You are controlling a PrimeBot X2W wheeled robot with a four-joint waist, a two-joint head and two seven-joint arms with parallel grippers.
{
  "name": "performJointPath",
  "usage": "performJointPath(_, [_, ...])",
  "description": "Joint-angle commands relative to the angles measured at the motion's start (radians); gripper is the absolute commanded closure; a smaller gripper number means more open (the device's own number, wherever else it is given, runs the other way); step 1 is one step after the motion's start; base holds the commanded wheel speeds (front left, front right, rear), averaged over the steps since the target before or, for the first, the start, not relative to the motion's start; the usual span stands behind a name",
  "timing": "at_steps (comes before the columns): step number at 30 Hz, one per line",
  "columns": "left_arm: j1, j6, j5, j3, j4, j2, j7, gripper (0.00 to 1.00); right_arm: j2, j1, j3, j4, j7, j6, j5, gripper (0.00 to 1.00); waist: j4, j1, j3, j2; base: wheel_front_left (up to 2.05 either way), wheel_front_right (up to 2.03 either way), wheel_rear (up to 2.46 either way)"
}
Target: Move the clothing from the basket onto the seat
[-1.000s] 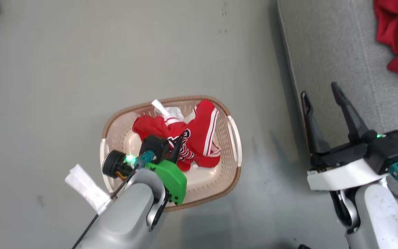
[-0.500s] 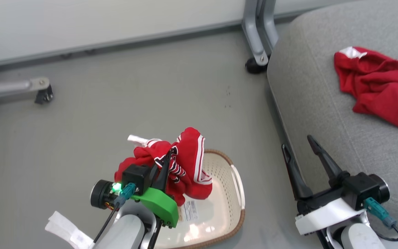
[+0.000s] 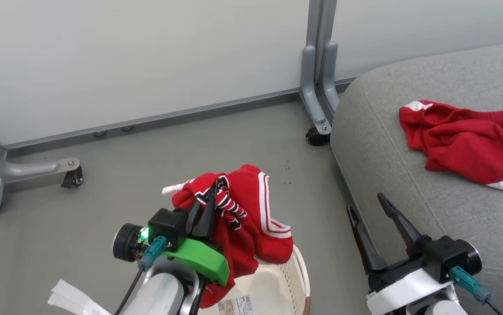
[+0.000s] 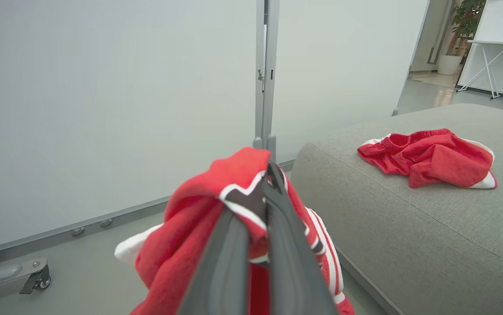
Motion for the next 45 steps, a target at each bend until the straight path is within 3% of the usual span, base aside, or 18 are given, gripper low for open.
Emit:
performJointPath(1, [0.004, -0.006, 0.004, -0.003, -0.013, -0.002, -0.003, 1.00, -0.001, 0.014, 0.004, 0.006, -0.002, -0.002, 0.007, 0.00, -0.001, 0.0001, -0.007, -0.0001, 0.00, 0.00, 0.00])
performJointPath(22, [-0.100, -0.035, 0.019, -0.148, -0.214, -0.043, 0.098, 1.00, -0.071, -0.121, 0.237, 0.216, -0.002, -0.002, 0.126, 0.00, 0.055, 0.0001, 0.028, -0.0001, 0.00, 0.00, 0.00])
performJointPath(30, [-0.118, -0.037, 0.003, -0.209, -0.257, -0.052, 0.127, 1.00, -0.069, -0.156, 0.321, 0.246, -0.002, -0.002, 0.164, 0.00, 0.066, 0.0001, 0.025, -0.0001, 0.00, 0.00, 0.00])
performJointPath(37, [-0.118, -0.028, -0.003, -0.241, -0.266, -0.054, 0.144, 1.00, -0.050, -0.169, 0.332, 0.258, -0.002, -0.002, 0.150, 0.00, 0.066, 0.0001, 0.018, -0.0001, 0.00, 0.00, 0.00])
performJointPath(38, [-0.117, -0.025, 0.000, -0.243, -0.262, -0.053, 0.145, 1.00, -0.049, -0.169, 0.331, 0.257, -0.002, -0.002, 0.145, 0.59, 0.066, 0.0001, 0.017, -0.0001, 0.00, 0.00, 0.00])
performJointPath(40, [-0.115, -0.022, 0.005, -0.243, -0.256, -0.045, 0.143, 1.00, -0.050, -0.165, 0.332, 0.256, -0.002, -0.002, 0.140, 1.00, 0.065, 0.0001, 0.016, -0.0001, 0.00, 0.00, 0.00])
performJointPath(45, [-0.107, -0.013, -0.002, -0.234, -0.228, -0.033, 0.140, 1.00, -0.063, -0.153, 0.331, 0.261, -0.002, -0.002, 0.137, 1.00, 0.062, 0.0001, 0.020, -0.0001, 0.00, 0.00, 0.00])
